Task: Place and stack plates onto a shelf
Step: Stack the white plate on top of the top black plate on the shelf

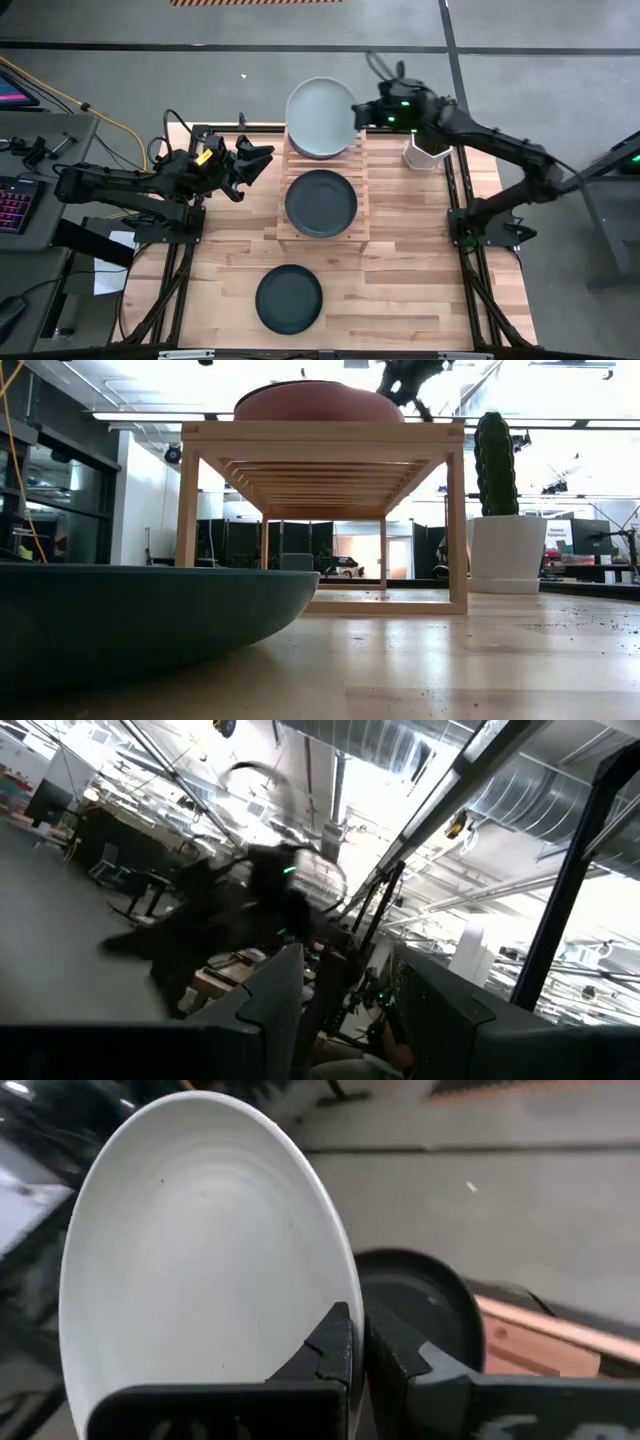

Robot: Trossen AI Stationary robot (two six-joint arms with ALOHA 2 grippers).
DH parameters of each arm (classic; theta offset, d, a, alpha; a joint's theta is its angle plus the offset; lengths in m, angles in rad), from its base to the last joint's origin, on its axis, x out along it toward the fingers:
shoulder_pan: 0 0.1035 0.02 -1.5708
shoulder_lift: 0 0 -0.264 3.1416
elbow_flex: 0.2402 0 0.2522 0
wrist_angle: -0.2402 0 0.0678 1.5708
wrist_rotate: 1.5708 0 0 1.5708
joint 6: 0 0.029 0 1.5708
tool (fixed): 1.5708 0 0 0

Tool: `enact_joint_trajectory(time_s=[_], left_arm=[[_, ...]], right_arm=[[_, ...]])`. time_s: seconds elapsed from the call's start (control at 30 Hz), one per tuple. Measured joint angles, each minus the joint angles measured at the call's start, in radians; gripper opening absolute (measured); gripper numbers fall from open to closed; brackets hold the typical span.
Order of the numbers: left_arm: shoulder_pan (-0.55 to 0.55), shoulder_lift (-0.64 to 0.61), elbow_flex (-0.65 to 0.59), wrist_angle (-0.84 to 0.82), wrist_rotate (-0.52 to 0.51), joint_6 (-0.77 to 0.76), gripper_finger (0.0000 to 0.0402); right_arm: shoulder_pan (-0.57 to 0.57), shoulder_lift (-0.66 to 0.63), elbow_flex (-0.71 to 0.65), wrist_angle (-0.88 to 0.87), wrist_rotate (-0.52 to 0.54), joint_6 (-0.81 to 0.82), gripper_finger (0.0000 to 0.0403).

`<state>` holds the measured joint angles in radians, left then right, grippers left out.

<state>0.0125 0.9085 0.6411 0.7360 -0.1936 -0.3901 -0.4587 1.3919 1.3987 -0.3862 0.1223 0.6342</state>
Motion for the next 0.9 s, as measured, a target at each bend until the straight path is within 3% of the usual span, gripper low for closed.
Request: enact_joint_trajectory(time_s=[0.3,0.9], left_arm=[[0.000,0.000,0.000,0.003,0.000,-0.001,0.0141],[0.000,0.000,0.000,0.011,0.000,-0.001,0.0141]], right_arm=[[-0.060,0.191,0.000,-0.001,0.021,0.129,0.0000],[-0.065,0.210,0.001,-0.082,-0.028,0.066,0.0000]])
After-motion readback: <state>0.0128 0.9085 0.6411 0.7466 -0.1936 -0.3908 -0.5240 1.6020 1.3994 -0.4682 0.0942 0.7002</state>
